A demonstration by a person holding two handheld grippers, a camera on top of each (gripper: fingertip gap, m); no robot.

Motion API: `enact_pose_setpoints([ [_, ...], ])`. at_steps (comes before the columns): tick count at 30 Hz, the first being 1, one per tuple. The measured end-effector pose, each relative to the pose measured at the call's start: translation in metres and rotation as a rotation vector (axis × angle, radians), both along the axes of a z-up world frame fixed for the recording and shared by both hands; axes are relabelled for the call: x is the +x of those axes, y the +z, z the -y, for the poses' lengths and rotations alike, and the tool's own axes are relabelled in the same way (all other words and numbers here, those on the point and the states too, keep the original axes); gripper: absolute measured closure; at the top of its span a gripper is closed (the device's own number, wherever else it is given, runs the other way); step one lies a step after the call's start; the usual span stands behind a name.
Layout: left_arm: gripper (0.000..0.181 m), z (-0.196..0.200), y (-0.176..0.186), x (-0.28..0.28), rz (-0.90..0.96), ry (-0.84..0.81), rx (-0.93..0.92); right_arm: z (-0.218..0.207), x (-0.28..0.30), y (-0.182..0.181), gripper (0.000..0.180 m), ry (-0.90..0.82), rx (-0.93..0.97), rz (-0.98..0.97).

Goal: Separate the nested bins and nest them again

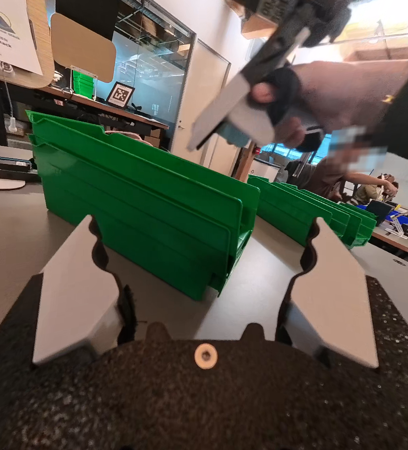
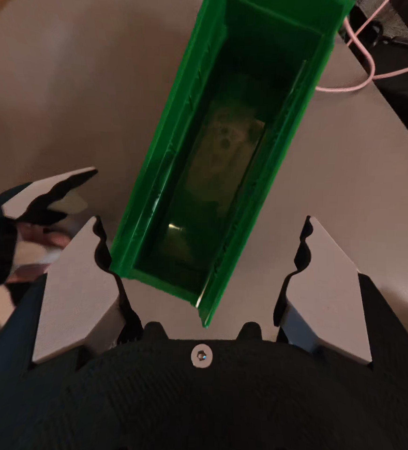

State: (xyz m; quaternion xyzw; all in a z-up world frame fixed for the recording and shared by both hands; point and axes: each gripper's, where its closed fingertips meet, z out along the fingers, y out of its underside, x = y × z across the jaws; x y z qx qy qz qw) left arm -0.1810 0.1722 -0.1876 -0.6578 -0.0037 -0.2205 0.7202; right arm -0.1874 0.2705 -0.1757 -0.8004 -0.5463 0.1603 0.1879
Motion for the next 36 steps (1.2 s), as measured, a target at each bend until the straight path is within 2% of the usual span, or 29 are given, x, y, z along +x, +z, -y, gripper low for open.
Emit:
enact_pose_setpoints([
  [5, 0.022, 0.001, 0.002, 0.000, 0.014, -0.012, 0.011, -0.006, -0.027, -0.016, 0.031, -0.069, -0.006, 0.117],
  [8, 0.022, 0.000, 0.002, 0.000, 0.027, -0.020, 0.010, -0.011, -0.021, -0.028, 0.045, -0.112, -0.017, 0.222],
  [13, 0.022, 0.000, 0.002, -0.001, 0.030, -0.014, 0.008, -0.008, -0.027, -0.026, 0.074, -0.140, -0.052, 0.235],
  [17, 0.022, 0.000, 0.002, -0.002, 0.024, -0.008, 0.007, -0.007, -0.041, -0.009, 0.080, -0.133, 0.011, 0.178],
  [27, 0.022, 0.001, 0.001, -0.005, 0.031, 0.006, 0.007, 0.008, -0.054, 0.027, 0.079, -0.105, -0.010, 0.028],
  [32, 0.021, 0.000, 0.001, -0.007, 0.027, 0.022, 0.004, 0.000, -0.041, 0.066, 0.081, -0.121, -0.010, -0.079],
  [36, 0.022, 0.002, 0.003, -0.009, 0.035, 0.029, 0.015, -0.028, -0.007, 0.103, 0.081, -0.210, 0.004, -0.194],
])
